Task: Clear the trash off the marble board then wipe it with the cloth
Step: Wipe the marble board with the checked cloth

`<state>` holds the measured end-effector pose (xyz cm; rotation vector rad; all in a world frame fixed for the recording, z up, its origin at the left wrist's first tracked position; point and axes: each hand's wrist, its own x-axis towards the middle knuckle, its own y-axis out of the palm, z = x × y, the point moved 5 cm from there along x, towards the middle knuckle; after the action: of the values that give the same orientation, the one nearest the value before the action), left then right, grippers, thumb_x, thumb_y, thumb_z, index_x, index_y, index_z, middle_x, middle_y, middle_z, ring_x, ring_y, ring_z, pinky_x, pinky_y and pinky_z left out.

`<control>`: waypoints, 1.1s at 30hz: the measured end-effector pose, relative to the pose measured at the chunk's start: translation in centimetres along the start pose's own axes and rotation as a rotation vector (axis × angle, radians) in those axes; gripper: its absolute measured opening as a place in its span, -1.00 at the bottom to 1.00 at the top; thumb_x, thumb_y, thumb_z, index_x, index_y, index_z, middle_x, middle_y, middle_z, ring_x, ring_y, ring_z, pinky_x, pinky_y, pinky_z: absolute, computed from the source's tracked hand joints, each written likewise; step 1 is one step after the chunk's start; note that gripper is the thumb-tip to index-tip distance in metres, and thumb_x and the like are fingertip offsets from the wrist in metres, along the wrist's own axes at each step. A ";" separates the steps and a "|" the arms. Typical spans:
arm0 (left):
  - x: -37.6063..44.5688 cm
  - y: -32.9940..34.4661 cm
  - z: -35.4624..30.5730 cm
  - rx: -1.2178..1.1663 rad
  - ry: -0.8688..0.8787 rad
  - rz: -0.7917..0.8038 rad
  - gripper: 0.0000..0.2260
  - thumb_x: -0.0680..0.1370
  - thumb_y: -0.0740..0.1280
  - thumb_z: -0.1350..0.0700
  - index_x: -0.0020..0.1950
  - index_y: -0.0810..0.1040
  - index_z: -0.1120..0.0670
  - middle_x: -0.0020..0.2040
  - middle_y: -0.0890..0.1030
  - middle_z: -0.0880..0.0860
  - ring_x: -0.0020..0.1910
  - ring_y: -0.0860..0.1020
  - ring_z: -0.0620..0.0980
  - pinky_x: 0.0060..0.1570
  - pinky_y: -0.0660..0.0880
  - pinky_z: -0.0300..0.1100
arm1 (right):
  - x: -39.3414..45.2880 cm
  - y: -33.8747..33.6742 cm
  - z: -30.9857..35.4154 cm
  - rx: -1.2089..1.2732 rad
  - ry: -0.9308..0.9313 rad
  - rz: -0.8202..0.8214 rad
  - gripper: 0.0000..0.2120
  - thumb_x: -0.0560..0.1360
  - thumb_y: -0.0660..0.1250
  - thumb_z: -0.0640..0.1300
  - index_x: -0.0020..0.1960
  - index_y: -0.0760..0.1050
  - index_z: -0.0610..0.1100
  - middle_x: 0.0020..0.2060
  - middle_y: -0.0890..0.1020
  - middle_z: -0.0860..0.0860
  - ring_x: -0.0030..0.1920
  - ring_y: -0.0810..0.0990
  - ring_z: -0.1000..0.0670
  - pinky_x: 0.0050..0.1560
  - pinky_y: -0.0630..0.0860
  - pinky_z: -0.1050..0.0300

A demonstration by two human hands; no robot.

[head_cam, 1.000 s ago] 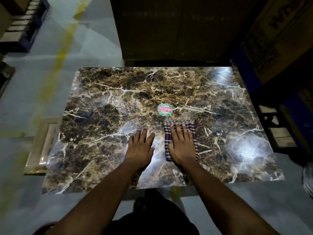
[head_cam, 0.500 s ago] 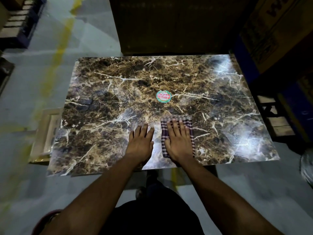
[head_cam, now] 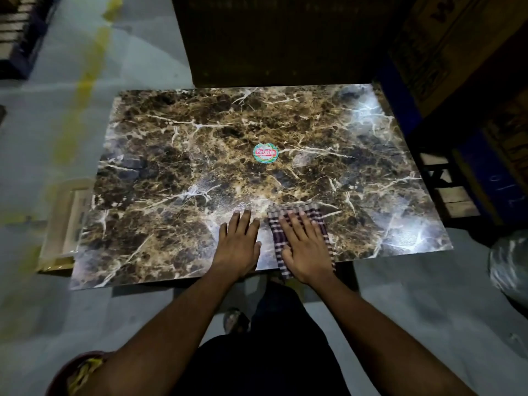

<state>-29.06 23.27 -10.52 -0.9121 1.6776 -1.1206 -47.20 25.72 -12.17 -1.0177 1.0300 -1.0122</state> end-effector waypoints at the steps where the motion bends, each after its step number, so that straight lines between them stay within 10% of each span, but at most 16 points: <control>1: 0.2 0.1 -0.2 0.009 -0.006 -0.001 -0.49 0.66 0.12 -0.10 0.58 0.18 0.05 0.64 0.05 0.11 0.59 0.02 0.21 0.45 0.16 0.24 | -0.4 -0.2 -1.3 0.001 0.017 -0.006 -0.30 0.55 -0.03 0.12 0.67 0.00 0.02 0.66 0.04 -0.02 0.65 -0.08 -0.11 0.61 -0.17 -0.11; 15: 5.8 -2.3 -3.0 0.059 0.015 -0.206 -0.77 0.57 0.18 -0.01 0.15 0.41 0.08 0.28 0.41 0.12 0.21 0.39 0.17 0.15 0.38 0.09 | 2.3 -1.9 -7.2 -0.025 0.003 -0.018 -0.31 0.56 0.00 0.11 0.67 -0.02 0.03 0.66 0.04 -0.03 0.65 -0.08 -0.11 0.60 -0.17 -0.09; 33: 13.6 -4.5 -4.7 0.037 -0.002 -0.173 -0.66 0.56 0.15 -0.04 0.30 0.38 0.02 0.17 0.42 0.07 0.13 0.40 0.12 0.11 0.40 0.05 | 11.4 -4.4 -9.0 0.038 0.091 -0.026 -0.28 0.56 -0.04 0.14 0.67 -0.08 -0.01 0.66 0.00 -0.06 0.65 -0.10 -0.14 0.61 -0.07 -0.19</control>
<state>-37.51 10.82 -9.10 -1.0496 1.5951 -1.2606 -54.28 12.28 -11.76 -0.9629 1.0701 -1.1035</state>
